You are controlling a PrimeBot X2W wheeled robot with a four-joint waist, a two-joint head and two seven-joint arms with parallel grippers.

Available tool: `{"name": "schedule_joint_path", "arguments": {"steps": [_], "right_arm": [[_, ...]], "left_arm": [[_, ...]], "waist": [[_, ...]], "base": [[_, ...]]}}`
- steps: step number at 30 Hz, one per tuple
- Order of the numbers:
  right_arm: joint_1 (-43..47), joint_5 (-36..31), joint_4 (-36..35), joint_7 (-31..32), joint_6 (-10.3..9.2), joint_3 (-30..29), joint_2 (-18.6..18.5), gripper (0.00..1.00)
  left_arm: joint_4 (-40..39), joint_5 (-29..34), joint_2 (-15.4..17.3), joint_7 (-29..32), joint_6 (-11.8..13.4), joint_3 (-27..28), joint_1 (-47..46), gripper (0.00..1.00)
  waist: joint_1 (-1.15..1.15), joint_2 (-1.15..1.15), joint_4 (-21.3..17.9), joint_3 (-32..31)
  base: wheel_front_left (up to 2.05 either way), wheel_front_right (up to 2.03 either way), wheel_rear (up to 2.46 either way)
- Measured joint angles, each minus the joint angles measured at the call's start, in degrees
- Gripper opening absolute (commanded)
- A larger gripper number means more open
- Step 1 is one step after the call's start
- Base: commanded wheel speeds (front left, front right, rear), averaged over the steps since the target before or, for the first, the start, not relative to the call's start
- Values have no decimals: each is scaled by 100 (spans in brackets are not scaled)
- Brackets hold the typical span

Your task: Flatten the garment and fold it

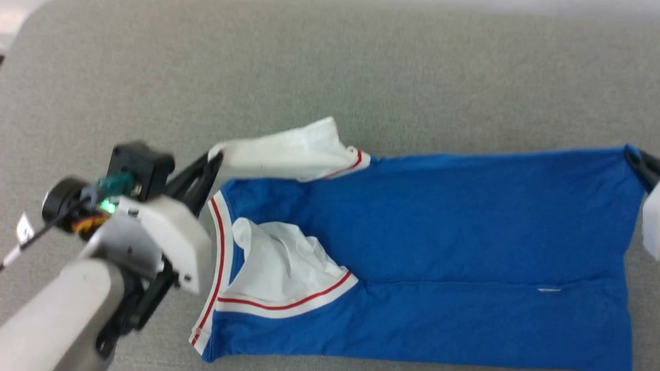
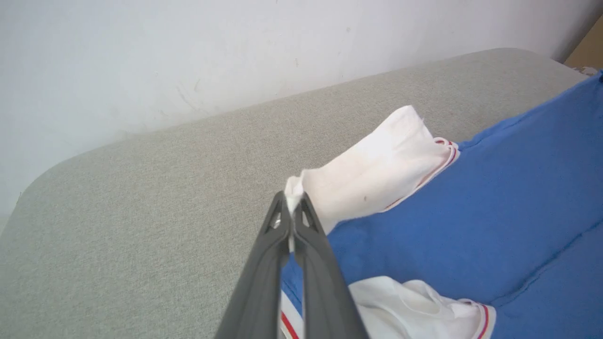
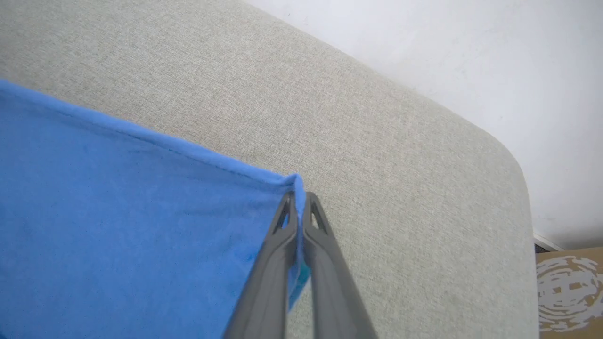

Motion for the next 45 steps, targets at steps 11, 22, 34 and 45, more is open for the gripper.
{"name": "schedule_joint_path", "arguments": {"steps": [11, 22, 34, 45], "right_arm": [[2019, -172, -1024, 421, 0, -684, 64, 0], [2721, -576, -1527, 1120, 0, -654, 15, 0], [2665, -673, -1277, 825, 1, -345, 18, 100], [2986, 108, -1994, 1007, 0, -1503, 349, 100]], "left_arm": [[-442, -523, 323, 226, 311, -196, 1595, 0], [475, -583, 181, 405, 73, -681, 1867, 0], [1491, -497, -222, -94, -222, -824, 1697, 100], [1283, -934, -631, -1826, -23, 129, 1917, 100]], "waist": [[-1, 0, -19, -624], [1, 0, -68, -561], [1, 0, -106, -621], [0, 0, -140, -1243]], "base": [[0, 0, 0], [0, 0, 0], [0, 0, 0], [0, 0, 0]]}}
